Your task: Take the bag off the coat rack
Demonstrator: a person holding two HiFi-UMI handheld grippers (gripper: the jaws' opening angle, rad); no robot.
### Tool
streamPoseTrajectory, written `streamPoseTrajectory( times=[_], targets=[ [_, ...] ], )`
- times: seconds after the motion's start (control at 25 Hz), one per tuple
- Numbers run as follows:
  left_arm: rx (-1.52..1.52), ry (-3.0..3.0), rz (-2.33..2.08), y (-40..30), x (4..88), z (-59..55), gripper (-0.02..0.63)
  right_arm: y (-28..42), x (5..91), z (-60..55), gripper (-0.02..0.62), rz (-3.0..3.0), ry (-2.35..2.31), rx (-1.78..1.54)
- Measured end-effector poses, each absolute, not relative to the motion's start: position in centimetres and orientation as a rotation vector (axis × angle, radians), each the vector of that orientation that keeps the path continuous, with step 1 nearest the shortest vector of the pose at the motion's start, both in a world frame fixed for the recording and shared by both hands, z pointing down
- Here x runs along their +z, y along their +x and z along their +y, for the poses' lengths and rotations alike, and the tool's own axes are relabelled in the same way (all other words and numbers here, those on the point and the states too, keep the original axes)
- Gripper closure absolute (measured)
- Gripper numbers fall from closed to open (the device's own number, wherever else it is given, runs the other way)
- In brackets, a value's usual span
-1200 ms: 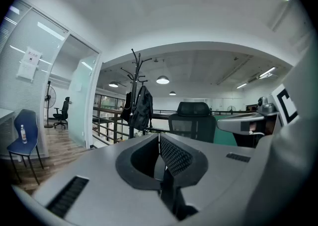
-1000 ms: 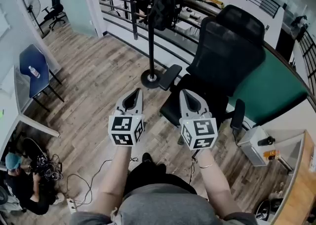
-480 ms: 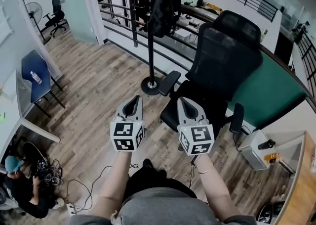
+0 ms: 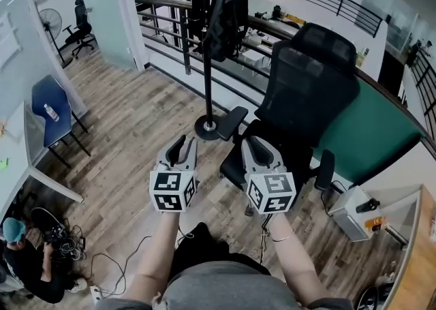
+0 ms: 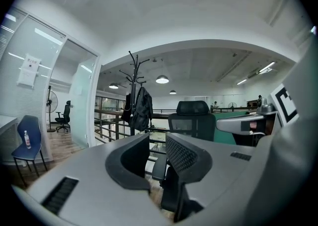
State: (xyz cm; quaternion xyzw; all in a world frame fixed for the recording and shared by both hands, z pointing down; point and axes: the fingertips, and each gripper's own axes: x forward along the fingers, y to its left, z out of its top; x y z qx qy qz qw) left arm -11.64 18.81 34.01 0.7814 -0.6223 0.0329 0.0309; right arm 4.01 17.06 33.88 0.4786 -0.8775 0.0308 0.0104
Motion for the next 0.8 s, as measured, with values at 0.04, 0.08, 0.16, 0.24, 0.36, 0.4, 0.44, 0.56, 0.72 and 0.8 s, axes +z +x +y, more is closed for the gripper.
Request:
streamPoseTrajectory(
  times=[0.04, 0.08, 0.16, 0.24, 0.36, 0.4, 0.44, 0.56, 0.72, 0.8],
  targets=[
    [0.104, 2.405, -1.917, -11.7, 34.2, 18.6, 0.506, 4.0, 34.0, 16.8, 0.515, -2.741, 1.492, 0.111],
    [0.108, 2.401, -1.914, -11.7, 34.4, 18.3, 0.497, 4.1, 34.1, 16.4, 0.506, -2.744, 1.491, 0.125],
    [0.117, 2.391, -1.907, -11.8, 35.0, 17.6, 0.473, 4.2, 34.4, 15.6, 0.494, -2.748, 1.492, 0.145],
    [0.123, 2.382, -1.901, -12.0, 35.4, 16.6, 0.456, 4.1, 34.4, 14.7, 0.48, -2.749, 1.494, 0.156],
    [0.125, 2.374, -1.888, -12.7, 36.0, 14.6, 0.437, 3.6, 34.5, 12.8, 0.471, -2.749, 1.497, 0.163],
    [0.122, 2.374, -1.884, -12.9, 36.1, 13.7, 0.434, 3.4, 34.6, 11.9, 0.468, -2.747, 1.497, 0.162],
    [0.118, 2.374, -1.878, -13.2, 36.2, 12.7, 0.433, 3.1, 34.6, 11.0, 0.465, -2.745, 1.498, 0.161],
    [0.12, 2.378, -1.866, -14.2, 36.6, 9.3, 0.431, 2.0, 34.8, 7.8, 0.46, -2.741, 1.504, 0.162],
    [0.12, 2.402, -1.841, -15.5, 36.7, 3.7, 0.43, 0.7, 34.6, 2.7, 0.459, -2.722, 1.535, 0.144],
    [0.128, 2.421, -1.826, -16.3, 36.7, 0.8, 0.43, -0.2, 34.3, -0.1, 0.459, -2.708, 1.563, 0.134]
  ],
)
